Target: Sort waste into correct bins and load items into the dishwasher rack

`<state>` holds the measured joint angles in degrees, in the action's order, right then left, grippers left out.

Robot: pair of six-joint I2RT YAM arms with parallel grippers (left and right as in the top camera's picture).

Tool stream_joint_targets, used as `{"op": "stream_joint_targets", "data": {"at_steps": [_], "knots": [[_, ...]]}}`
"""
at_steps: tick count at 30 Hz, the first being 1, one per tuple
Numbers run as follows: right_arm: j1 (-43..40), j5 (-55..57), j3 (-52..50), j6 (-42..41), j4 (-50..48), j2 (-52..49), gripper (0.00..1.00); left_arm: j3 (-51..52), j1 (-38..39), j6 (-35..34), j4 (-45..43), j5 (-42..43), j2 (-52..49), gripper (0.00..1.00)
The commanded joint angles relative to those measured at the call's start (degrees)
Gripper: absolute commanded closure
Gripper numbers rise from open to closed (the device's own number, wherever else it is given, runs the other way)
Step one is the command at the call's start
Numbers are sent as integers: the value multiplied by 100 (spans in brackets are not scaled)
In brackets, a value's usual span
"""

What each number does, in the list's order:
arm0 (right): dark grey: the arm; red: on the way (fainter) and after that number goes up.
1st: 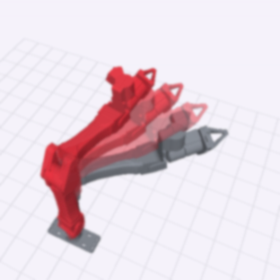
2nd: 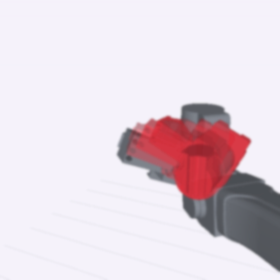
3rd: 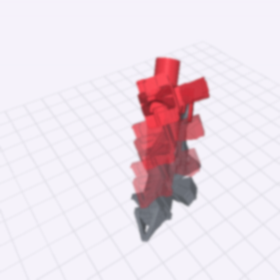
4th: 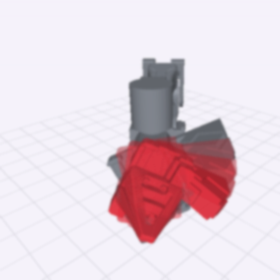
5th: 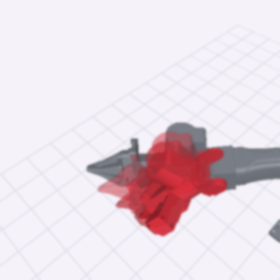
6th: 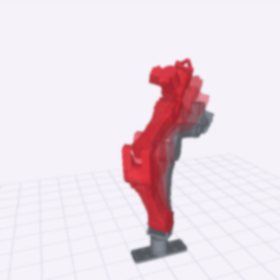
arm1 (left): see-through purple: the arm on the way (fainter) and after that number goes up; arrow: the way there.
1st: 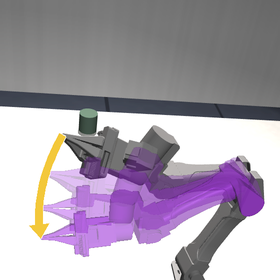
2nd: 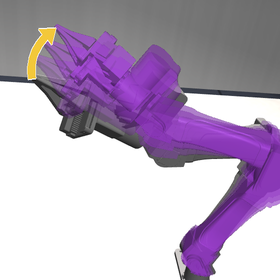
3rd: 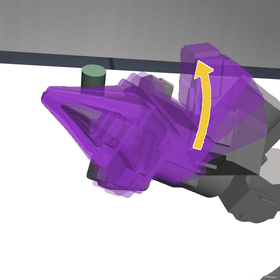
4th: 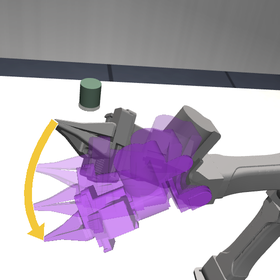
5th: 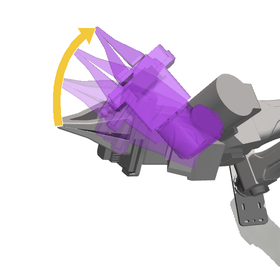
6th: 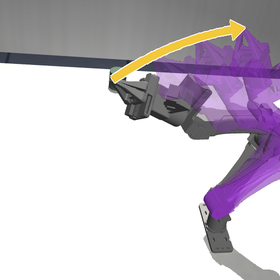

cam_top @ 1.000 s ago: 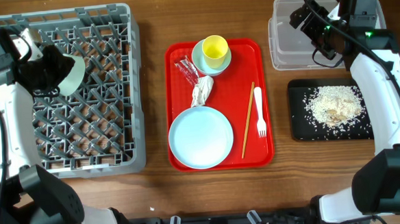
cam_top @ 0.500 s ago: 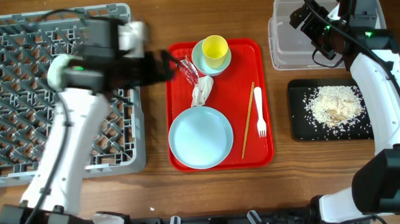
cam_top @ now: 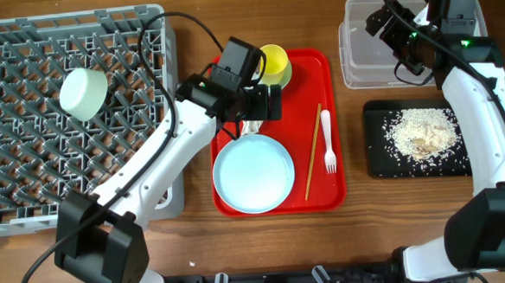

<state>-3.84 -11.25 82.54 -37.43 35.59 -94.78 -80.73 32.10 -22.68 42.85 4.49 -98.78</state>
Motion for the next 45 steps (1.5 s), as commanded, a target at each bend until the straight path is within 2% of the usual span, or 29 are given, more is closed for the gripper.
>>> {"op": "stream_joint_targets", "data": {"at_steps": [1,5,7,10,12,13,20,22,26,28,29,31,34,35,37,39,40,41,43,45], "knots": [[11,122,46,-22,-11,136,0,-15,0,-4,-136,-101,-225,5],[11,125,46,-22,-11,136,0,-15,0,-24,-227,-111,-595,11],[11,125,46,-22,-11,136,0,-15,0,-144,-273,-90,-614,19],[11,125,46,-24,-9,136,0,-28,-11,-227,-328,118,-533,19],[11,122,46,-24,-11,136,0,-28,-57,-229,-369,249,-352,14],[11,125,46,-22,-11,136,0,-28,-109,-229,-376,249,-216,7],[11,122,46,-22,-11,136,0,-28,-927,-787,-256,251,695,7],[11,122,46,-20,-11,136,0,-28,-1226,-883,-63,251,866,3],[11,125,46,-22,-11,136,0,-28,-1838,-1613,376,258,1143,0],[11,118,46,-42,-17,136,0,-28,-1987,-1746,485,496,1156,0],[11,57,48,-345,-50,136,0,-26,-1989,-1746,566,553,1156,0],[11,-516,46,-1268,166,136,0,-26,-1989,-1731,785,538,1156,0],[11,-1475,48,-1902,505,136,0,-26,-2028,-1683,1016,103,1158,0],[15,-2090,46,-1615,511,136,0,-26,-2098,-1703,1019,61,1158,0],[173,-2776,48,-485,549,136,4,-26,-2393,-2177,1032,63,1158,0],[485,-2358,46,59,992,136,8,-26,-2758,-2671,1082,245,1158,0],[673,-1849,31,2,1285,136,8,-26,-2894,-2778,1082,404,1158,0],[1040,-831,26,-367,1777,136,3,-26,-3110,-2793,1082,737,1158,0],[1499,-236,-59,-660,1908,125,1,-26,-3246,-2793,1082,789,1158,0],[2024,-210,-278,-549,1602,114,3,-26,-3303,-2793,1082,789,1156,0]]}}
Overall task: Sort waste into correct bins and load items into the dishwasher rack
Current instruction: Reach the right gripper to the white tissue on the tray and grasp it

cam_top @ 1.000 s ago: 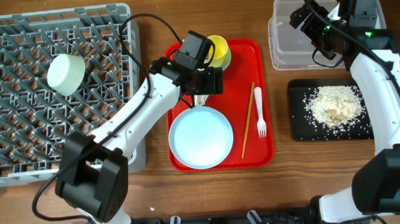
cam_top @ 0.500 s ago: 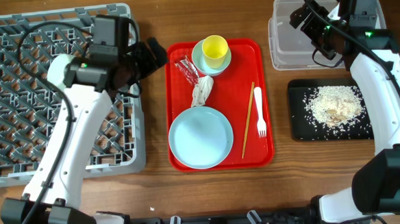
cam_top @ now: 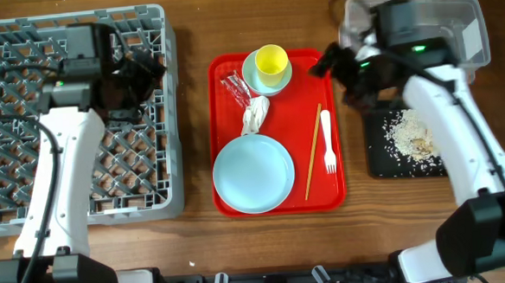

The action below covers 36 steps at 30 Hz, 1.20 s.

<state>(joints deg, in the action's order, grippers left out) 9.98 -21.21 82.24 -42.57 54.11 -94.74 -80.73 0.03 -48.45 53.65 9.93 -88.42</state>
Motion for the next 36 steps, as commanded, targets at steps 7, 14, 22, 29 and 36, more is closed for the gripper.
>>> {"op": "stream_joint_targets", "data": {"at_steps": [7,14,22,29,36], "knots": [[1993,999,-437,46,-1432,-531,25,-26,-94,-216,2,245,120,0],[2205,1902,-437,17,-2157,-1617,52,-26,-94,-216,2,245,120,0],[2212,1856,-437,39,-2647,-2208,50,-26,-94,-216,2,245,120,0],[2275,1738,-437,-114,-2638,-2415,82,-26,-94,-216,2,245,120,0],[2253,1703,-343,-155,-2498,-1657,96,-26,-94,-216,2,245,120,0]]}}
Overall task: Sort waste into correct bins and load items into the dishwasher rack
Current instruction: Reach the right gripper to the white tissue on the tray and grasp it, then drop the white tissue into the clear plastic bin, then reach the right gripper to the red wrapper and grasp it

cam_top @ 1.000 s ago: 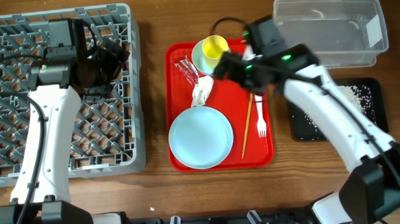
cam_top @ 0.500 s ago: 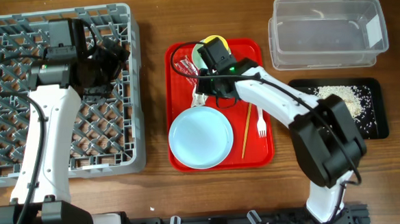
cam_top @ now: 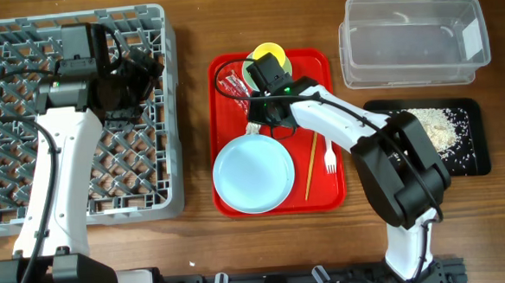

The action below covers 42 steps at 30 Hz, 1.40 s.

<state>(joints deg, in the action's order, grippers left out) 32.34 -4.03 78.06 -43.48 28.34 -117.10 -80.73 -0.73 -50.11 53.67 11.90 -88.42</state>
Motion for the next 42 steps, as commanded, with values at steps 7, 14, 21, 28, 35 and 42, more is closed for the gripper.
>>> {"op": "stream_joint_targets", "data": {"at_steps": [7,14,21,28,35,42], "knots": [[-485,-17,103,103,258,2140,96,-26,-17,-50,0,48,120,0],[-2131,835,103,291,13,2363,96,-26,-17,-50,0,48,120,0],[-3528,796,101,442,-907,2114,89,-26,-17,-50,0,48,120,0],[-3759,310,109,802,-855,1880,19,-26,-17,-50,0,48,120,0],[-3235,-1875,122,1384,-92,2673,27,-26,-17,-50,0,48,120,0],[-986,-938,109,3344,422,1902,0,-26,-17,-50,0,48,120,0]]}}
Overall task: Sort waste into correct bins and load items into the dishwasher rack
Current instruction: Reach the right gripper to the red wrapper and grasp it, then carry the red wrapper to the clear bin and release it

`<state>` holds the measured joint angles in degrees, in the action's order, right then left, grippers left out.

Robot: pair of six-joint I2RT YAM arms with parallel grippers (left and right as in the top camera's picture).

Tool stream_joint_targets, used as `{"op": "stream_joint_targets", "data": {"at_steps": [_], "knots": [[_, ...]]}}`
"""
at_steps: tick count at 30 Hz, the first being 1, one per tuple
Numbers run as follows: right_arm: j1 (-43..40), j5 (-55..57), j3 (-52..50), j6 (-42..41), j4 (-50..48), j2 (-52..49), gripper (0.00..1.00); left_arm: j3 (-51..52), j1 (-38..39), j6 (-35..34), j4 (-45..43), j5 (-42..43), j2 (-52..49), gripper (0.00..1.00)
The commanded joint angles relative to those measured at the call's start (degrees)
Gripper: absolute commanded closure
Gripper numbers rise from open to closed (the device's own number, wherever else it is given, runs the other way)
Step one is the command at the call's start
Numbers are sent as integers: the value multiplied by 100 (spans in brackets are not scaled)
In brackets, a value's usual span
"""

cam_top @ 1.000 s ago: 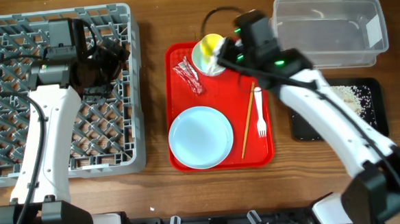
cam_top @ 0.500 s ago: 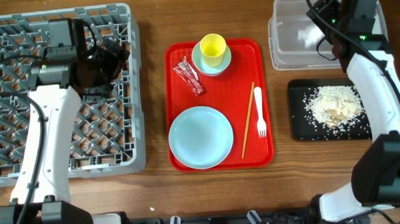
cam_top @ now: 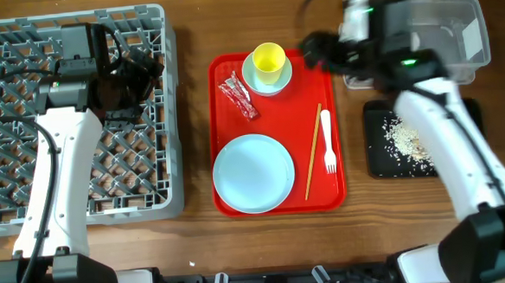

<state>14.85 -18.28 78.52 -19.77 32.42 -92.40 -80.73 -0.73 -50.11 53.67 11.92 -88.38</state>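
The red tray (cam_top: 235,203) carries a yellow cup (cam_top: 271,60) standing in a small pale bowl (cam_top: 256,81), a red wrapper (cam_top: 239,99), a light blue plate (cam_top: 254,173), a wooden chopstick (cam_top: 312,152) and a white fork (cam_top: 328,142). No crumpled white napkin lies on the tray. My right gripper (cam_top: 313,46) is blurred, between the tray's top right corner and the clear bin (cam_top: 420,37); what it holds is lost in the blur. My left gripper (cam_top: 142,72) hangs over the grey dishwasher rack (cam_top: 30,196); its jaws are too dark to read.
A black tray (cam_top: 384,165) with spilled rice lies below the clear bin, partly under my right arm. My left arm covers much of the rack's middle. Bare wooden table shows between rack and red tray.
My right gripper was down on the crumpled white napkin beside the red wrapper. It is now up by the clear bin's left end, and the napkin is gone from the tray. The left arm has not moved.
First my left gripper was over the tray by the napkin, with a white cup in the rack and my right gripper at the clear bin. Then the left stood over the rack, hiding the cup. The right reached the napkin, and now it is near the bin.
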Motion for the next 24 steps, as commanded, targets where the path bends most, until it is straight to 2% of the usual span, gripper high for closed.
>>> {"op": "stream_joint_targets", "data": {"at_steps": [1,3,7,10,11,12,16,24], "knots": [[984,848,63,973,-46,-765,0,-26,-17,-50,0,46,116,0],[1408,1484,63,964,-166,-1235,0,-26,-17,-50,0,46,116,0],[1705,1600,63,697,-310,-1799,1,-26,-17,-50,0,46,116,0],[1711,1543,63,634,-483,-2006,14,-26,-17,-50,0,46,116,0],[1722,1504,63,654,-514,-2031,24,-26,-17,-50,0,46,116,0],[1740,1491,63,699,-555,-2068,30,-26,-17,-50,0,46,116,0],[1860,1495,63,804,-758,-2267,26,-26,-17,-50,0,46,116,0],[1934,1491,63,531,-1117,-2647,27,-26,-17,-50,0,46,116,0]]}}
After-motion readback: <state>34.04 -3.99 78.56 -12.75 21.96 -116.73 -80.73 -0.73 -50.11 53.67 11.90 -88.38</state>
